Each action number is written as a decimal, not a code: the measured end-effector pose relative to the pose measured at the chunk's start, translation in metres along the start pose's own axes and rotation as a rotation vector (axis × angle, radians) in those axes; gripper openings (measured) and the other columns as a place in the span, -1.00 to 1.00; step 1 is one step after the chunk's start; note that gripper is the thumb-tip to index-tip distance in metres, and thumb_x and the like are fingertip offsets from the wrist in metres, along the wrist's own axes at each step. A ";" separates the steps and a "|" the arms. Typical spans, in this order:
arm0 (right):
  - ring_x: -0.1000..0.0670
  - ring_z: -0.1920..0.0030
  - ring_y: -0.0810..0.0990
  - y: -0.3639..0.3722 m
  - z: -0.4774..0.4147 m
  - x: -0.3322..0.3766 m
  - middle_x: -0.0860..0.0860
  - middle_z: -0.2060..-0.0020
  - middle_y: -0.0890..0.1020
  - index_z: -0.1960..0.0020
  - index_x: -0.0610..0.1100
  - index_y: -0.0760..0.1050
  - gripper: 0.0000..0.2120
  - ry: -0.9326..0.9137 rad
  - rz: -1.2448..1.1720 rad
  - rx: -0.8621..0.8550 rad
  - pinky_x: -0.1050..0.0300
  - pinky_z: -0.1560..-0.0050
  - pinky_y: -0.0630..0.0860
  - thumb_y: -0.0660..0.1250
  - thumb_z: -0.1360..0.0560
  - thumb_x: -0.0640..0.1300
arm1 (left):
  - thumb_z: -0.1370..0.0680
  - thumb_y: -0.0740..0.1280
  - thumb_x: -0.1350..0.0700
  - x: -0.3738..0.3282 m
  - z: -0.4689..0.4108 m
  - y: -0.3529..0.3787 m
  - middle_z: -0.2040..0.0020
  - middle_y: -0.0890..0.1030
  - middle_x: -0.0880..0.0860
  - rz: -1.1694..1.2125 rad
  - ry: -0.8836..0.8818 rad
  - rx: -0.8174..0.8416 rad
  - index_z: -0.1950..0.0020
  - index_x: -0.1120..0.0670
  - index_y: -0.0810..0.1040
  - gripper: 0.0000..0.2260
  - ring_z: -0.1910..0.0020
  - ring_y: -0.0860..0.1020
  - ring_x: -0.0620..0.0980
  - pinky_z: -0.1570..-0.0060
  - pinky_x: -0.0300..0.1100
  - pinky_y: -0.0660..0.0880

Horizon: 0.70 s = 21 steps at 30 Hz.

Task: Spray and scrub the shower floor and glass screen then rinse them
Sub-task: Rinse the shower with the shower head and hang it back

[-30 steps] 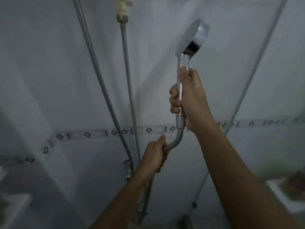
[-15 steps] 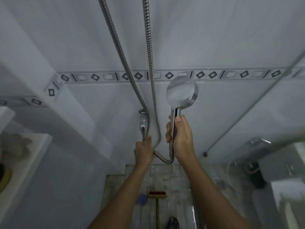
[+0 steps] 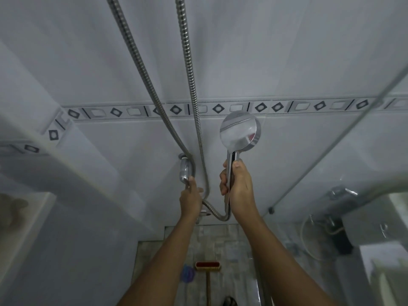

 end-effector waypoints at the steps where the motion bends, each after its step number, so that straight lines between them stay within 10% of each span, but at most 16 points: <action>1: -0.05 0.39 0.33 -0.002 0.001 0.002 -0.10 0.34 0.42 0.04 -0.10 0.44 -0.60 -0.011 -0.005 -0.005 0.04 0.39 0.30 0.07 -0.53 0.21 | -0.64 -0.05 -0.34 -0.002 0.000 0.002 0.34 0.51 0.11 0.023 0.000 0.019 0.06 0.19 0.68 -0.28 0.34 0.50 0.08 0.38 -0.19 0.35; 9: 0.02 0.44 0.31 -0.006 0.013 0.017 -0.09 0.36 0.39 0.05 -0.10 0.44 -0.59 -0.064 -0.030 -0.075 0.11 0.44 0.27 0.08 -0.51 0.23 | -0.62 -0.08 -0.36 -0.009 0.018 0.000 0.00 0.63 0.36 -0.016 -0.044 0.107 -0.10 0.24 0.61 -0.25 0.30 0.51 0.09 0.45 -0.23 0.36; 21: -0.05 0.45 0.26 -0.053 0.071 0.146 -0.09 0.41 0.31 0.05 0.13 0.39 -0.80 -0.462 0.200 -0.469 0.05 0.50 0.26 0.05 -0.68 0.12 | -0.51 -0.09 -0.51 -0.121 0.124 0.019 0.42 0.52 0.07 -0.274 0.289 0.443 0.19 0.22 0.65 -0.12 0.51 0.43 0.02 0.51 -0.28 0.32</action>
Point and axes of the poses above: each hand's wrist, its own z-axis away from the middle knuckle, its own y-axis out of the palm, x = y × z, the point moved 2 cm from there along -z, towards the middle knuckle
